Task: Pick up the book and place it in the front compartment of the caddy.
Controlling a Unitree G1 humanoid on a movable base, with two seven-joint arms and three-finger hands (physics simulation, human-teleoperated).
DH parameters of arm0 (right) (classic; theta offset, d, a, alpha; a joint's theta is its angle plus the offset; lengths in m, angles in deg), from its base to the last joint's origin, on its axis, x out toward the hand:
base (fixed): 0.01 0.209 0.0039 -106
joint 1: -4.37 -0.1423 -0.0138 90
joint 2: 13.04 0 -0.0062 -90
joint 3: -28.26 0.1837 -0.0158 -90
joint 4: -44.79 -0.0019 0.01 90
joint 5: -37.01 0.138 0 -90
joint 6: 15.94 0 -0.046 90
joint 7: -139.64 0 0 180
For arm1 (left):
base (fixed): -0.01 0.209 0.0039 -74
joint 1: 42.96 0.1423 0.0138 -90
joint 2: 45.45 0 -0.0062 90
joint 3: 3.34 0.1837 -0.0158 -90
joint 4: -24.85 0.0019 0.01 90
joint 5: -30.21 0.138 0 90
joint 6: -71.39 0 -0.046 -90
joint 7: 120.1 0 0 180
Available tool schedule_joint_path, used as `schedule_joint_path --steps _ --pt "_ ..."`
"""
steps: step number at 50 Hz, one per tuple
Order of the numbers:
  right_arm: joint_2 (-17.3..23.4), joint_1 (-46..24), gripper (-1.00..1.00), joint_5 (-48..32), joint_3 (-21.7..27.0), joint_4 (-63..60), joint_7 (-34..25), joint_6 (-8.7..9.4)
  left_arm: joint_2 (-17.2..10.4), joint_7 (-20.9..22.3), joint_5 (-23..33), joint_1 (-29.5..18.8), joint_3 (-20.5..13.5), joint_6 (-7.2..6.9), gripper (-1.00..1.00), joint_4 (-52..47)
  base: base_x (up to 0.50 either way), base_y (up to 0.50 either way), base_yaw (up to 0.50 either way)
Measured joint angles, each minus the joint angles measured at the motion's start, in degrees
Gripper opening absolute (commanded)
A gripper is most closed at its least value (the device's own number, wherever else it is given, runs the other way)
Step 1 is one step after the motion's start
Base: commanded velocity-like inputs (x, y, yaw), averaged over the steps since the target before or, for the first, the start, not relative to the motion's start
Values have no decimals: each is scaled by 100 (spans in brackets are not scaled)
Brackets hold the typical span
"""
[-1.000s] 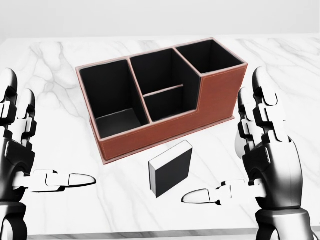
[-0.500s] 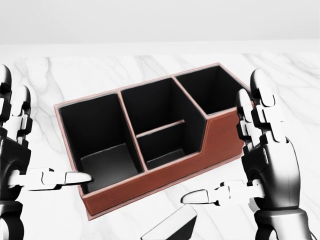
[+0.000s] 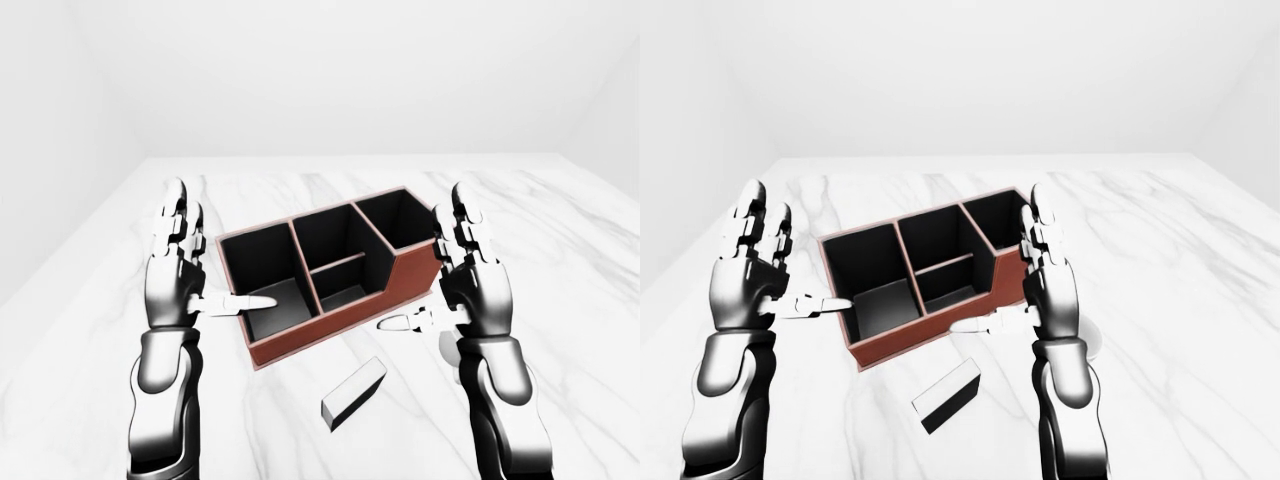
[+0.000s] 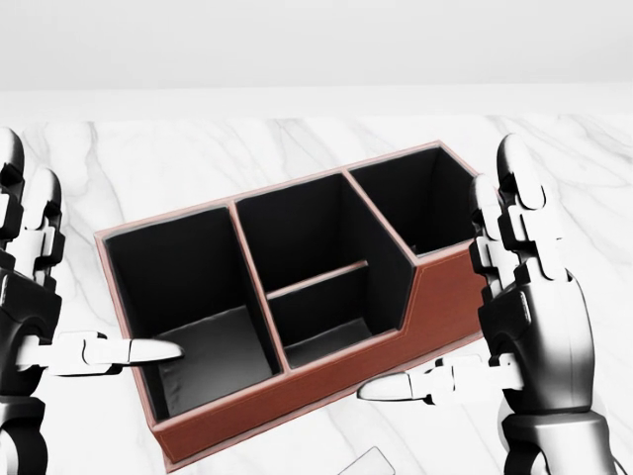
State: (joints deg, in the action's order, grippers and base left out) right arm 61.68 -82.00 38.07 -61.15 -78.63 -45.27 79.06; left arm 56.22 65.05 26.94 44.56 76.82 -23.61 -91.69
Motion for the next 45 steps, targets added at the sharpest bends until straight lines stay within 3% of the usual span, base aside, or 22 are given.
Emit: schedule_joint_path --steps 26,45 --pt "65 -83 100 -206 79 -291 -51 0 -42 19 -35 -39 -72 0 99 -125 0 0 0" --pt "130 -59 100 -1101 -85 -758 -293 0 -103 27 -91 -104 -179 0 100 -161 0 0 0"
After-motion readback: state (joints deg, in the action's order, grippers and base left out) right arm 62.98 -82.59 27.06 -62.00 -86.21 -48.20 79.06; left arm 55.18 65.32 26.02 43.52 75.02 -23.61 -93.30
